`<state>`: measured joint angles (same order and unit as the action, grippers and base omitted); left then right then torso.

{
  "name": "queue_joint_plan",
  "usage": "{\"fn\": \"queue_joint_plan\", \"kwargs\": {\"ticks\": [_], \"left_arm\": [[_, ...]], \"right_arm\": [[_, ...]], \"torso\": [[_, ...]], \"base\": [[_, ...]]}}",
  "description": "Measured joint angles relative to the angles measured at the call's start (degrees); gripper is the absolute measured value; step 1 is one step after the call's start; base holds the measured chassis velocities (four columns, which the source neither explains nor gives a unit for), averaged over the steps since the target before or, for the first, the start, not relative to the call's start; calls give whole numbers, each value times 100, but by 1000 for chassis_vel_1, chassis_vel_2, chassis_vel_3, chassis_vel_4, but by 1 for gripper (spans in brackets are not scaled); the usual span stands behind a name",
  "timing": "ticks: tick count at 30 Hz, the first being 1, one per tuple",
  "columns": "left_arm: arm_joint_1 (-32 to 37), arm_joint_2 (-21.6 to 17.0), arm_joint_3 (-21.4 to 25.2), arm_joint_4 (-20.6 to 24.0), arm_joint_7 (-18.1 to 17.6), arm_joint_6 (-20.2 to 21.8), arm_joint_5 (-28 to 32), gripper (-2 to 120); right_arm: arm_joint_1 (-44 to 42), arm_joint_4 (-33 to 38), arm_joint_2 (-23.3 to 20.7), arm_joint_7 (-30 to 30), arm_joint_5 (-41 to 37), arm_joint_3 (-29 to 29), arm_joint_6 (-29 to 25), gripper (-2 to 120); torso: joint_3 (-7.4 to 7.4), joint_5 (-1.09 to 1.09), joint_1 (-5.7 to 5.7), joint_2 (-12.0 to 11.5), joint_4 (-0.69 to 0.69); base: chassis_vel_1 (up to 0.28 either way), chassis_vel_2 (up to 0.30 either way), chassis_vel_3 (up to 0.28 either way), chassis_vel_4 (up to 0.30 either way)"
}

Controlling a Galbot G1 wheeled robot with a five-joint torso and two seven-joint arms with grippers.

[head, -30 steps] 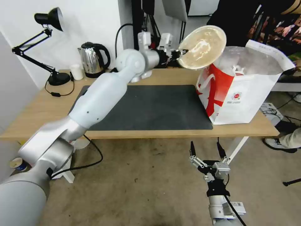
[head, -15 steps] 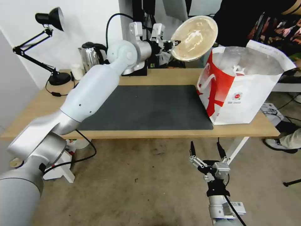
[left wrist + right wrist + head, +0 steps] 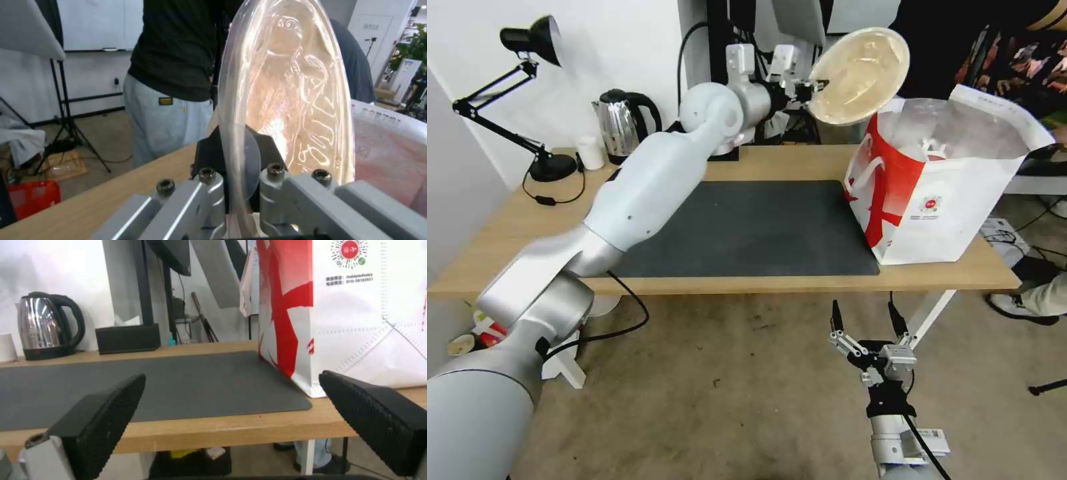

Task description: Pick up the trash from the table and place it into the takeout bag.

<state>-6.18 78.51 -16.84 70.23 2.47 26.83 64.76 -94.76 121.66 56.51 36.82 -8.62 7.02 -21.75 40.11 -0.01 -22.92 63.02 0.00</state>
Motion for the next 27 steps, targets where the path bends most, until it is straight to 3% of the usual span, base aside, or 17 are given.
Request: {"fn": "queue_joint_plan", "kwargs": {"ticks": [12, 27], "left_arm": [[-168, 316, -254, -305, 19, -99, -130, 3], [-725, 911, -554, -1126, -6, -350, -246, 3]], "right_arm": [[0, 0, 0, 0, 0, 0, 0, 100], [0, 0, 0, 0, 0, 0, 0, 100]], "torso": [[0, 0, 0, 0, 0], [0, -1, 1, 0, -2]], "base": [[0, 0, 0, 0], [0, 0, 0, 0]]}}
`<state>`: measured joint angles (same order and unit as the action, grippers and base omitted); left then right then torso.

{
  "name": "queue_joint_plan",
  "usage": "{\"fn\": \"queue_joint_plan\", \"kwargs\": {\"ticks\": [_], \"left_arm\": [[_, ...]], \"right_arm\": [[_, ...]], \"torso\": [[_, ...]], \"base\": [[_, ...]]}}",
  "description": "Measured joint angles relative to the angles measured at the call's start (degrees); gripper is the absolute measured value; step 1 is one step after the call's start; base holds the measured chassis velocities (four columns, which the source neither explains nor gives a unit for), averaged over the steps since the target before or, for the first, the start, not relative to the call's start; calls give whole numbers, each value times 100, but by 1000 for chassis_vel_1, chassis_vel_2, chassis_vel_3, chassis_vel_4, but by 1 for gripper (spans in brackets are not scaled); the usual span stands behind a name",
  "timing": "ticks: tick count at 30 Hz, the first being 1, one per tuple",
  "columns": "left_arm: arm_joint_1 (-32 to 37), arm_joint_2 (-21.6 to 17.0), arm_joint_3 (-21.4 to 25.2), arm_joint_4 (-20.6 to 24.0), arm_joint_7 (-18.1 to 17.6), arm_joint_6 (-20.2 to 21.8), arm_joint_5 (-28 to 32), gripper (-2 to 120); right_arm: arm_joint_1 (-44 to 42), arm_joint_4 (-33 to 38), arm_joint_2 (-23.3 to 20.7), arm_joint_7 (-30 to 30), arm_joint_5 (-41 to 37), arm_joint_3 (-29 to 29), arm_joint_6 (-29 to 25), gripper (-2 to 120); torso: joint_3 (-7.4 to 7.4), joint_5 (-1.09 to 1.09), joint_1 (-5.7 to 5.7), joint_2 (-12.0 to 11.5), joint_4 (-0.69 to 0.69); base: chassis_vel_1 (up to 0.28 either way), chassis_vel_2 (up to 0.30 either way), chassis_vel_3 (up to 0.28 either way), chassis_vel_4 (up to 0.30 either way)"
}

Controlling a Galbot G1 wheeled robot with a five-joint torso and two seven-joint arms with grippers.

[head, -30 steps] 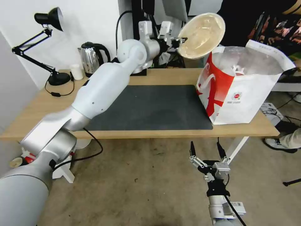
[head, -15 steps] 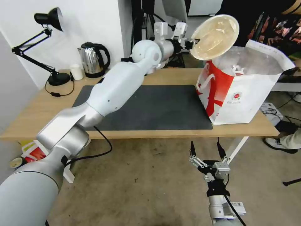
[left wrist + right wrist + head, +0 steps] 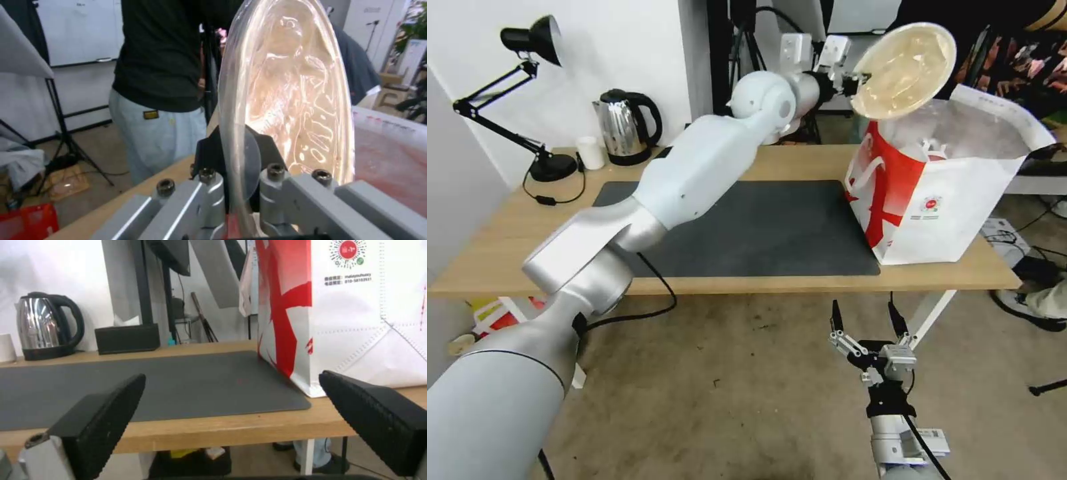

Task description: Pick up the trash from the table and place it into the takeout bag.

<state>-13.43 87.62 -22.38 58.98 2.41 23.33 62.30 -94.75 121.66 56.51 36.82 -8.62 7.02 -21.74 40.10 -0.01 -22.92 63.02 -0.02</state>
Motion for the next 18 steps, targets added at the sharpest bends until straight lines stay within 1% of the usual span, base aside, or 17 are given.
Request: {"fn": "queue_joint_plan", "kwargs": {"ticks": [1, 2, 4, 8, 10, 11, 13, 14, 15, 18], "left_arm": [[0, 0, 0, 0, 0, 0, 0, 3], [-48, 65, -32, -164, 1, -55, -99, 3], [-97, 141, -54, -355, -3, -117, -207, 3], [-133, 248, -93, -514, -4, -247, -415, 3], [-135, 347, -135, -678, -9, -445, -600, 3], [-135, 347, -135, -678, -9, -445, -600, 3], [-120, 373, -222, -758, -15, -640, -866, 3], [-120, 373, -222, -758, -15, -640, -866, 3], [-96, 377, -282, -781, -36, -751, -1018, 3], [-70, 377, -371, -787, -116, -868, -1098, 3]], "right_arm": [[0, 0, 0, 0, 0, 0, 0, 100], [-1, 0, 0, 0, 0, 0, 0, 100], [0, 0, 0, 0, 0, 0, 0, 100], [0, 0, 0, 0, 0, 0, 0, 100], [0, 0, 0, 0, 0, 0, 0, 100], [0, 0, 0, 0, 0, 0, 0, 100], [0, 0, 0, 0, 0, 0, 0, 100], [0, 0, 0, 0, 0, 0, 0, 100], [0, 0, 0, 0, 0, 0, 0, 100], [0, 0, 0, 0, 0, 0, 0, 100]], "torso": [[0, 0, 0, 0, 0], [0, 0, 0, 0, 1], [1, 1, -1, 0, 4], [0, 1, 0, 0, 3], [0, 1, 0, 0, 1], [0, 1, 0, 0, 1], [0, 1, 0, 0, 2], [0, 1, 0, 0, 2], [0, 1, 0, 0, 3], [0, 1, 0, 0, 3]], "base": [[0, 0, 0, 0], [0, 0, 0, 0], [0, 0, 0, 0], [0, 0, 0, 0], [0, 0, 0, 0], [0, 0, 0, 0], [0, 0, 0, 0], [0, 0, 0, 0], [0, 0, 0, 0], [0, 0, 0, 0]]}}
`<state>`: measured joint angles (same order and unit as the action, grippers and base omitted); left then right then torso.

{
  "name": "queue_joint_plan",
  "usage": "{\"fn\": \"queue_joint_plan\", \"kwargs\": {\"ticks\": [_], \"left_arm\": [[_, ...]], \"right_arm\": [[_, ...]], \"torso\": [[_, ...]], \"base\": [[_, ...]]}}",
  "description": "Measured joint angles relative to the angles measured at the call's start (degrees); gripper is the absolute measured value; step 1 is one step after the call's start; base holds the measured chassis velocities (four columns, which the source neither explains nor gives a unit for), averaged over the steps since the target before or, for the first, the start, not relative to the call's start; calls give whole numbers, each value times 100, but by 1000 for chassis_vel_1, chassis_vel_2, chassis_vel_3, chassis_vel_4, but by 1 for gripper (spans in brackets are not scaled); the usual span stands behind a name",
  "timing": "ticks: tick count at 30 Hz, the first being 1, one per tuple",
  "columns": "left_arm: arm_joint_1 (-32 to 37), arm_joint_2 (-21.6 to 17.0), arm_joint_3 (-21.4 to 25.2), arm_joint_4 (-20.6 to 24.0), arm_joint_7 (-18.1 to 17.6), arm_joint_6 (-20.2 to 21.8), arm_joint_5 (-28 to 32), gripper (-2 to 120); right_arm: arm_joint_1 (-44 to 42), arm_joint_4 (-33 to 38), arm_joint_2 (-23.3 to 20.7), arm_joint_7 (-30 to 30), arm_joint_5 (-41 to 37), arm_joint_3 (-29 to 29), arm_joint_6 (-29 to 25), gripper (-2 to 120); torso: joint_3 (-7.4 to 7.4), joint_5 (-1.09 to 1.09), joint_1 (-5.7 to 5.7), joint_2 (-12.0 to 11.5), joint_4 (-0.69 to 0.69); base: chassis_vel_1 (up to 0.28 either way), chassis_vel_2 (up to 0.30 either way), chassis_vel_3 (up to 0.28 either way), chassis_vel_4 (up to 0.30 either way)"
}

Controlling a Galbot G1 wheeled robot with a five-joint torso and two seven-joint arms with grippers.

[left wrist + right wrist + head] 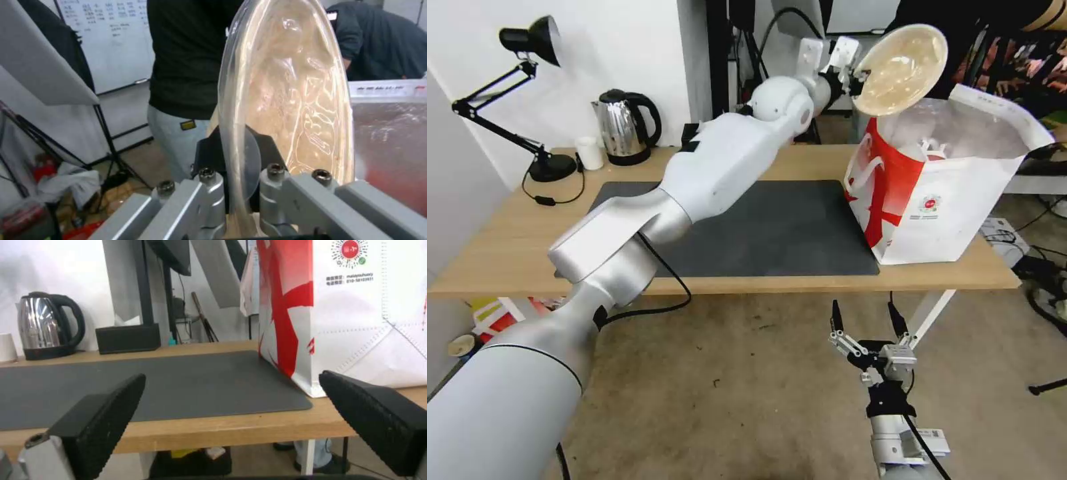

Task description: Pick up the trash from the table and place it into the takeout bag.

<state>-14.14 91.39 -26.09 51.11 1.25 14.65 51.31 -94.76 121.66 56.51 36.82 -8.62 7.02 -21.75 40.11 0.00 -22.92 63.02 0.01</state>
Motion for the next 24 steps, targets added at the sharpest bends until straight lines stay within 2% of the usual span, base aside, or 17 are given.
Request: {"fn": "queue_joint_plan", "kwargs": {"ticks": [24], "left_arm": [[-59, -3, -417, 418, -207, -152, 280, 3]], "right_arm": [[0, 0, 0, 0, 0, 0, 0, 100]], "torso": [[0, 0, 0, 0, 0]], "base": [[0, 0, 0, 0]]}}
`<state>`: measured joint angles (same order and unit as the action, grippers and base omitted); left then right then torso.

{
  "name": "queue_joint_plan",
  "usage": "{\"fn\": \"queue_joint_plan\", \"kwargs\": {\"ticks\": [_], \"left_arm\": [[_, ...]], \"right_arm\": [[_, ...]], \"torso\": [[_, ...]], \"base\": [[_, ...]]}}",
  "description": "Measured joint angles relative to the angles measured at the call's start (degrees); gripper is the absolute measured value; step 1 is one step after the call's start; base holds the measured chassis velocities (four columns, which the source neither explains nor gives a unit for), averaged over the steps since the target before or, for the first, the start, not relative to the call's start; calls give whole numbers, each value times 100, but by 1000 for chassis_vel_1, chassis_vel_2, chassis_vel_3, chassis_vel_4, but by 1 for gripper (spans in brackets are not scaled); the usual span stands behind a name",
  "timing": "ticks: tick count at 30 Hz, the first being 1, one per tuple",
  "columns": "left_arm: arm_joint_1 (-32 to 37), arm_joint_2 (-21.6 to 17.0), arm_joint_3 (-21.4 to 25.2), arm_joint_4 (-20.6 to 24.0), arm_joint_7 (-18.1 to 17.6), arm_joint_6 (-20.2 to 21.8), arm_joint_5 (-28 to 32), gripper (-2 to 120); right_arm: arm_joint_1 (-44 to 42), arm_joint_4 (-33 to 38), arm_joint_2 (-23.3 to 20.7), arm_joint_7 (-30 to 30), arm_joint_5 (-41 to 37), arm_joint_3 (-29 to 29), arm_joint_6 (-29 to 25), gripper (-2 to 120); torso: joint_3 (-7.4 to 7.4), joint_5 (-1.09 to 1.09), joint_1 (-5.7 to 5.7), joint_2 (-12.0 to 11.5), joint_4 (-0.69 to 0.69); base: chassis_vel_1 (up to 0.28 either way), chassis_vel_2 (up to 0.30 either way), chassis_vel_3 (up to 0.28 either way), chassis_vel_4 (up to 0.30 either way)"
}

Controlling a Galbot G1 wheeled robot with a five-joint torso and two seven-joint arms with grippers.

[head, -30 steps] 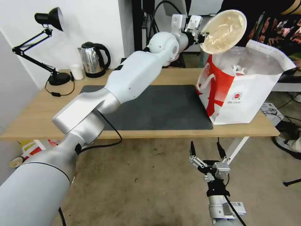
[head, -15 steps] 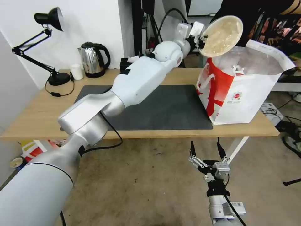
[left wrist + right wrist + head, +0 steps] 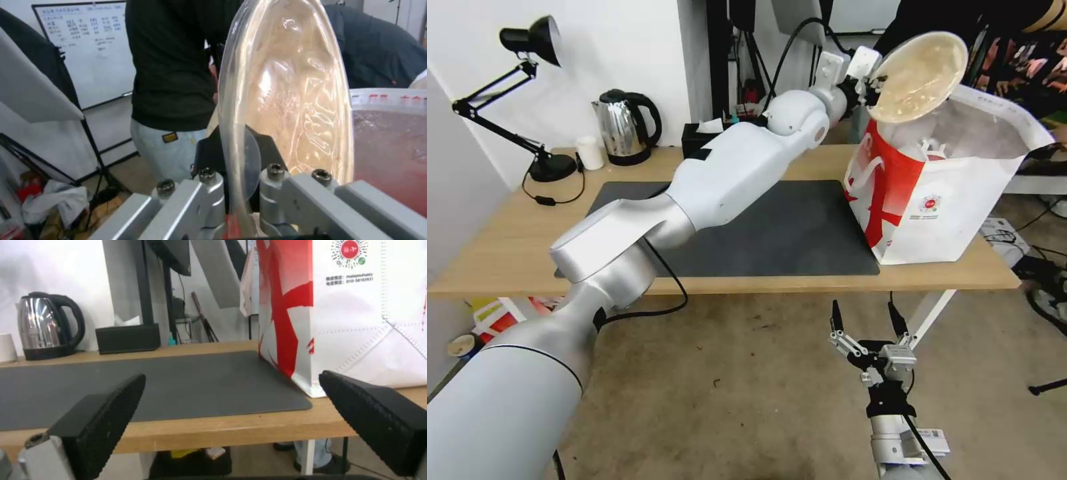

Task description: Pick up the trash from the table and place it into the takeout bag.

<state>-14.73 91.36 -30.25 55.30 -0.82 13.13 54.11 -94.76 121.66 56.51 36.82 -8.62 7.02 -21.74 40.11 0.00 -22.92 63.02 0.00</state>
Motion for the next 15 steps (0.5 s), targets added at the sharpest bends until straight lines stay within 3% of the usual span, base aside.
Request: {"fn": "queue_joint_plan", "kwargs": {"ticks": [15], "left_arm": [[-28, 5, -345, 23, 41, -154, 172, 3]], "right_arm": [[0, 0, 0, 0, 0, 0, 0, 100]], "torso": [[0, 0, 0, 0, 0]], "base": [[0, 0, 0, 0]]}}
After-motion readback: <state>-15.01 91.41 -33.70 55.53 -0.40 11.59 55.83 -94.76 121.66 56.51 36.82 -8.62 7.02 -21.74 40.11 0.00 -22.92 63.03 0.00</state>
